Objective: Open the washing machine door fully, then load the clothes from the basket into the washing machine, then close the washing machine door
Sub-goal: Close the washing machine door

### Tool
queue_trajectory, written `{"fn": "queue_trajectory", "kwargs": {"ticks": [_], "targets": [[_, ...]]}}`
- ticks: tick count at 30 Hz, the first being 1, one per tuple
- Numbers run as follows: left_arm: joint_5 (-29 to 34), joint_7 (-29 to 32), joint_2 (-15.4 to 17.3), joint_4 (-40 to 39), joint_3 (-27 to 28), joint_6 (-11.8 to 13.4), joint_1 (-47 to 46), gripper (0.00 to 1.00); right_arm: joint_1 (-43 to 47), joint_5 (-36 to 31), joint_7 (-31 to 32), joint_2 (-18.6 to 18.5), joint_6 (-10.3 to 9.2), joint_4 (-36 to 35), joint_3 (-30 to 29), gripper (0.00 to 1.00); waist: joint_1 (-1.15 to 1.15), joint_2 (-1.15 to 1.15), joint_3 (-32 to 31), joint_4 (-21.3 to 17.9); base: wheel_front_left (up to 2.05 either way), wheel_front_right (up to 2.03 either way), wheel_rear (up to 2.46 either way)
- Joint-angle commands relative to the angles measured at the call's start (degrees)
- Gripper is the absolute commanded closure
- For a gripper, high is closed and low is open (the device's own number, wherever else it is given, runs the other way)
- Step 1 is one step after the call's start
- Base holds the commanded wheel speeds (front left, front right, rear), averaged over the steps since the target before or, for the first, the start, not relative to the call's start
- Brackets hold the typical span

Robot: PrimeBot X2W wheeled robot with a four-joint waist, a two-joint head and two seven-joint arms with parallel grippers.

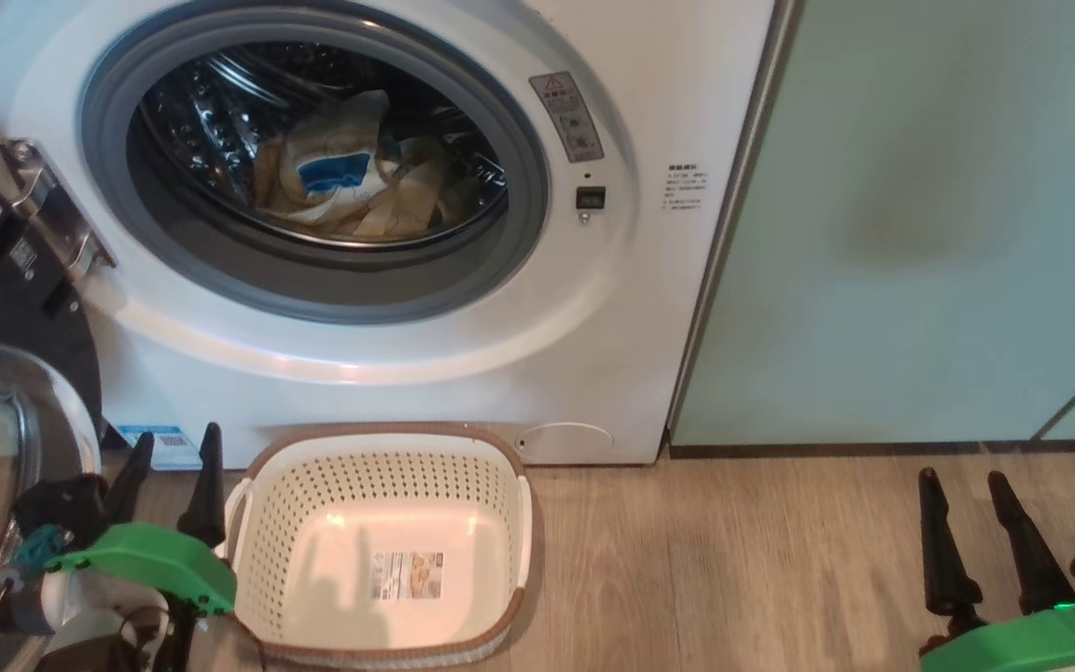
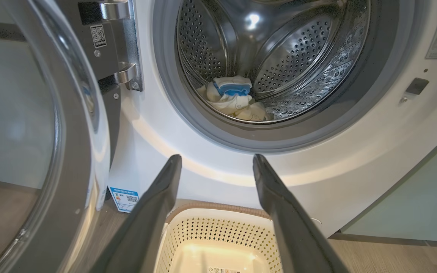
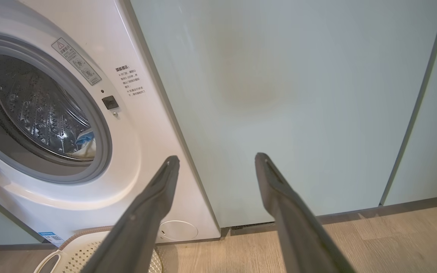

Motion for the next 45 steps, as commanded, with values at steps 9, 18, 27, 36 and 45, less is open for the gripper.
{"fn": "queue_trajectory", "kwargs": {"ticks": [9,18,27,36,45], "targets": [[1.0,-0.6,1.2,-1.6,2.1,0.0,-1.9,0.00,-1.2,-0.4,-0.5,-0.9,-0.16,-1.8,1.0,0.00,-0.01,0.00,0.0,-0.1,-2.01,2.01,0.00],[0.9,-0.6,1.1,-1.6,2.2,0.0,-2.0,0.00,-1.0,-0.4,-0.5,-1.0,-0.16,-1.8,0.7,0.00,-0.01,0.00,-0.2,-0.1,-1.98,1.97,0.01],[1.0,-0.6,0.7,-1.9,2.6,-0.1,-1.7,0.00,-0.9,-0.3,-0.5,-1.3,-0.16,-1.8,0.6,0.00,-0.01,0.00,-0.8,0.2,-1.04,1.04,0.00],[0.0,-0.6,-0.8,-1.9,4.4,-0.1,-2.0,0.00,-0.8,-0.3,-0.5,-1.4,-0.16,-1.7,0.7,0.00,-0.01,0.00,-1.2,0.6,-0.07,0.07,0.00],[0.4,-0.6,-1.2,-1.9,4.2,-0.1,-2.6,0.00,-0.2,-0.4,-0.5,-1.1,-0.16,-2.1,0.5,0.00,-0.01,0.00,-1.8,3.3,0.00,0.00,0.00]]}}
